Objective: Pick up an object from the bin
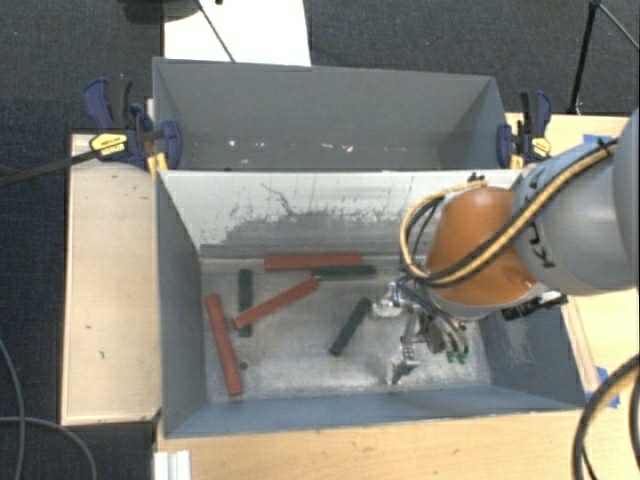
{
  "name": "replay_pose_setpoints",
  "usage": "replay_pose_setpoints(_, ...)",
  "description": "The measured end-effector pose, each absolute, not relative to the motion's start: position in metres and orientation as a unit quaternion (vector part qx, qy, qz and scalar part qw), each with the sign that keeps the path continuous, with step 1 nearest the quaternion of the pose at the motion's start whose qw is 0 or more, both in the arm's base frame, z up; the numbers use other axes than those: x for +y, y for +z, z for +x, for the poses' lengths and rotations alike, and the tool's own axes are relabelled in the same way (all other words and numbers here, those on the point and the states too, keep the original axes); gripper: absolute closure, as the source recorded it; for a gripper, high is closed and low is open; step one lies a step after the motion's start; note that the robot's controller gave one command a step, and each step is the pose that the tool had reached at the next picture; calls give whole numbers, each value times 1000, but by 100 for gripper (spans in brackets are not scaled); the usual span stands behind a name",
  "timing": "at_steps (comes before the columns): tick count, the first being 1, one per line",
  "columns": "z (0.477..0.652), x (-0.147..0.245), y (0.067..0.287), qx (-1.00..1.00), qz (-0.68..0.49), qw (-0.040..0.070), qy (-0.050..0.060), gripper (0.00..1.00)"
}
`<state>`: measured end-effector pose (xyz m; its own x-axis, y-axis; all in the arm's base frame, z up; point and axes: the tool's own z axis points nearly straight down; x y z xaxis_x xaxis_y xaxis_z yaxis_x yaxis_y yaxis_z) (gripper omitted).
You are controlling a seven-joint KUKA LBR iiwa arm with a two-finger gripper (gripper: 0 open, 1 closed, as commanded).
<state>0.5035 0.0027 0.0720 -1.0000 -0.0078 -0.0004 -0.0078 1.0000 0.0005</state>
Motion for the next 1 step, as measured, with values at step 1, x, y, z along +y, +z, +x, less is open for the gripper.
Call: replay_pose_setpoints(1, 504, 3, 72, 1000, -4, 1, 0, 0)
